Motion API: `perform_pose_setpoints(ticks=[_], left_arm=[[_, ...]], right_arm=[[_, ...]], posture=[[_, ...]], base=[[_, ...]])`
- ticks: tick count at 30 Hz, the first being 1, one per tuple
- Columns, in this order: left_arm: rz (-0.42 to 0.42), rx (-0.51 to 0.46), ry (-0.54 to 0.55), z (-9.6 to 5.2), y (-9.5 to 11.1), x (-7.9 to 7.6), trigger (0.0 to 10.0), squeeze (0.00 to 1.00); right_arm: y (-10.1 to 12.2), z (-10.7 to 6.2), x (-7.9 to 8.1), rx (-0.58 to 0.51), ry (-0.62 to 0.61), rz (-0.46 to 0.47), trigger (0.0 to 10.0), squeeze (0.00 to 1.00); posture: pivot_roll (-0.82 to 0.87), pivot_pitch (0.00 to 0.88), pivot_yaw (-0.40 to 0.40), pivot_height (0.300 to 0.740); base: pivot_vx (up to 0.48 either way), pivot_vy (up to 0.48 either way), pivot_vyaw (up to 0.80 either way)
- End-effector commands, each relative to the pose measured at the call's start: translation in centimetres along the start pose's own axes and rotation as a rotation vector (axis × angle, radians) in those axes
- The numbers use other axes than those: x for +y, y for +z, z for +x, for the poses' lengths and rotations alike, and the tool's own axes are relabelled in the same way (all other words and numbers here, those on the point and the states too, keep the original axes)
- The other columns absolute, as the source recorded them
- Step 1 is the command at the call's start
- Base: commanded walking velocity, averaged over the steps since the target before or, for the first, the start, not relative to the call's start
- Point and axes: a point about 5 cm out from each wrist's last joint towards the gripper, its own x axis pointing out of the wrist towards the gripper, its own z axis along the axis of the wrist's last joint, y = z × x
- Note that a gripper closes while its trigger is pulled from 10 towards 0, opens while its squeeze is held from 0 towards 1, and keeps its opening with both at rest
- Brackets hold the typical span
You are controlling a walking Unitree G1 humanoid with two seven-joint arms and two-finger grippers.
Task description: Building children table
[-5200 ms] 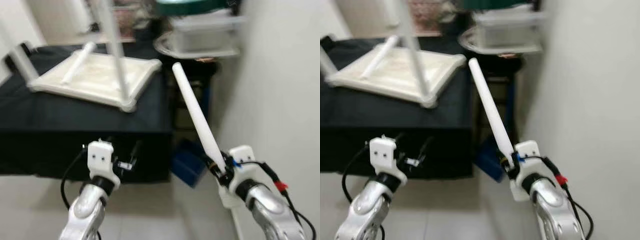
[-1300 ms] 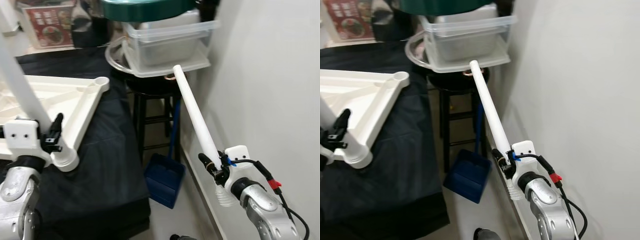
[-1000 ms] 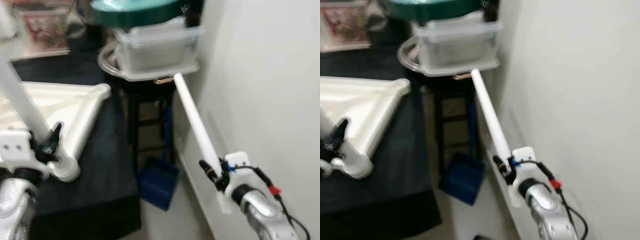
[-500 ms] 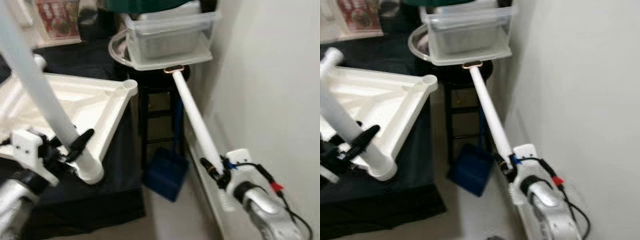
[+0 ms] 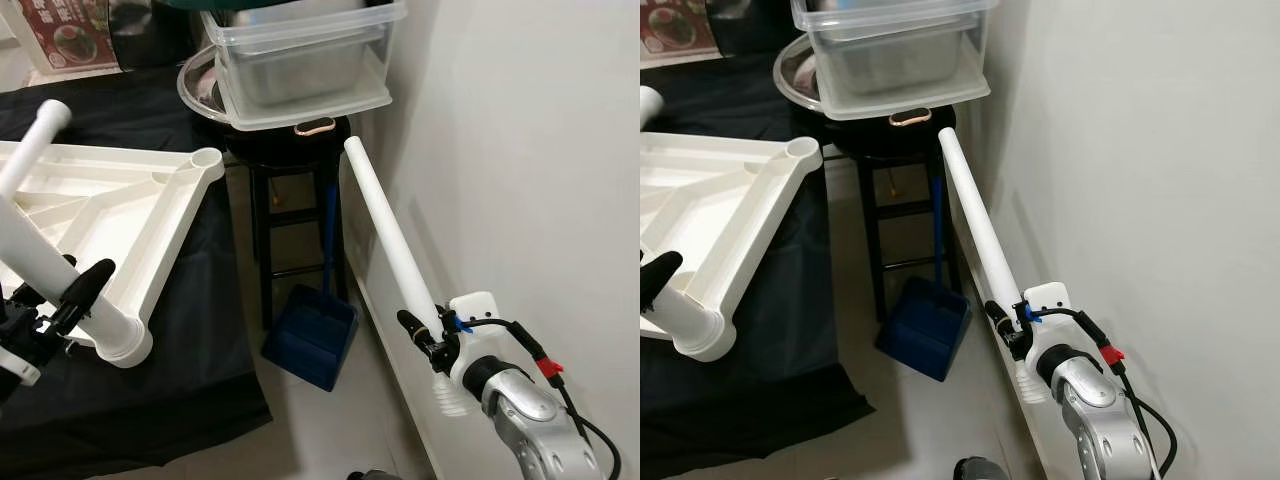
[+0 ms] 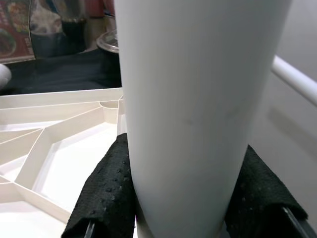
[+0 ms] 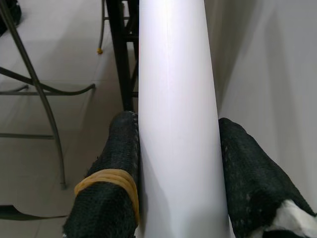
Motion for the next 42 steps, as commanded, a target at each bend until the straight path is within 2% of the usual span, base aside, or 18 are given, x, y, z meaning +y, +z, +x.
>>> perform_pose_setpoints(ticks=[1,3,7,9,10,12,15,18,19,21,25,28,29,35,37,42], left_arm=[[-0.039,0.052,-0.142,-0.1,-0.6,-2.0,10.0,0.0],[-0.035,0.087,-0.174,-0.2,-1.1,-2.4,10.0,0.0],[-0.015,0.105,-0.146,-0.3,-1.3,-1.7,10.0,0.0],[0.025,0.101,-0.057,-0.6,-0.8,0.4,10.0,0.0],[0.025,0.101,-0.057,-0.6,-0.8,0.4,10.0,0.0],[0.06,0.111,0.005,-1.3,-0.3,2.0,10.0,0.0],[0.07,0.117,0.017,-1.7,-0.2,2.4,10.0,0.0],[0.121,0.182,0.05,-3.3,-0.1,3.9,10.0,0.0],[0.121,0.182,0.05,-3.3,-0.1,3.9,10.0,0.0],[0.141,0.215,0.071,-4.3,-0.1,4.8,10.0,0.0],[0.151,0.248,0.067,-5.1,-0.1,5.2,10.0,0.0],[0.128,0.245,0.06,-5.3,-0.2,5.2,10.0,0.0],[0.115,0.236,0.051,-5.2,-0.3,5.0,10.0,1.0],[0.09,0.232,-0.02,-4.8,-0.2,4.3,10.0,1.0],[0.08,0.195,-0.091,-4.8,1.2,3.8,10.0,1.0],[0.078,0.168,-0.2,-5.2,3.0,2.8,10.0,1.0]], right_arm=[[0.0,-0.1,0.1,0.0,0.01,0.013,10.0,0.0],[0.0,-0.1,0.1,0.0,0.01,0.013,10.0,0.0],[0.0,-0.1,0.2,0.0,0.008,0.014,10.0,0.0],[0.0,-0.1,0.2,0.0,0.007,0.015,10.0,0.0],[0.0,-0.1,0.2,0.0,0.007,0.015,10.0,0.0],[0.0,-0.1,0.2,0.0,0.008,0.015,10.0,0.0],[-0.1,-0.1,0.2,0.001,0.009,0.016,10.0,0.0],[-0.1,-0.2,0.2,0.003,0.011,0.013,10.0,0.0],[-0.1,-0.2,0.2,0.003,0.011,0.013,10.0,0.0],[-0.1,-0.2,0.2,0.005,0.013,0.012,10.0,0.0],[-0.2,-0.1,0.1,0.007,0.016,0.01,10.0,0.0],[-0.2,-0.1,0.2,0.007,0.017,0.008,10.0,0.0],[-0.2,-0.1,0.2,0.008,0.018,0.008,10.0,0.0],[-0.1,-0.1,0.2,0.006,0.022,-0.002,10.0,0.0],[0.3,-0.1,0.2,-0.01,0.04,-0.022,10.0,0.0],[0.9,0.0,0.1,-0.04,0.052,-0.036,10.0,0.0]], posture=[[-0.04,0.154,-0.031,0.74],[-0.05,0.154,-0.029,0.74],[-0.05,0.155,-0.029,0.74],[-0.04,0.153,-0.029,0.74],[-0.04,0.153,-0.029,0.74],[-0.04,0.154,-0.028,0.74],[-0.04,0.154,-0.031,0.74],[-0.05,0.153,-0.034,0.74],[-0.05,0.153,-0.034,0.74],[-0.04,0.151,-0.036,0.74],[-0.04,0.15,-0.037,0.74],[-0.04,0.15,-0.039,0.74],[-0.05,0.152,-0.037,0.74],[-0.05,0.152,-0.037,0.74],[-0.05,0.152,-0.035,0.74],[-0.04,0.151,-0.035,0.74]], base=[[0.0,0.0,0.0],[0.0,0.0,0.0],[0.0,0.0,0.0],[0.0,0.0,0.0],[0.0,0.0,0.0],[0.0,0.0,0.0],[0.0,0.0,0.0],[0.0,0.0,0.0],[0.0,0.0,0.0],[0.0,0.0,0.0],[0.0,0.0,0.0],[0.0,0.0,0.0],[0.0,0.0,0.0],[0.0,0.0,0.0],[0.0,0.0,0.0],[0.0,0.0,0.0]])
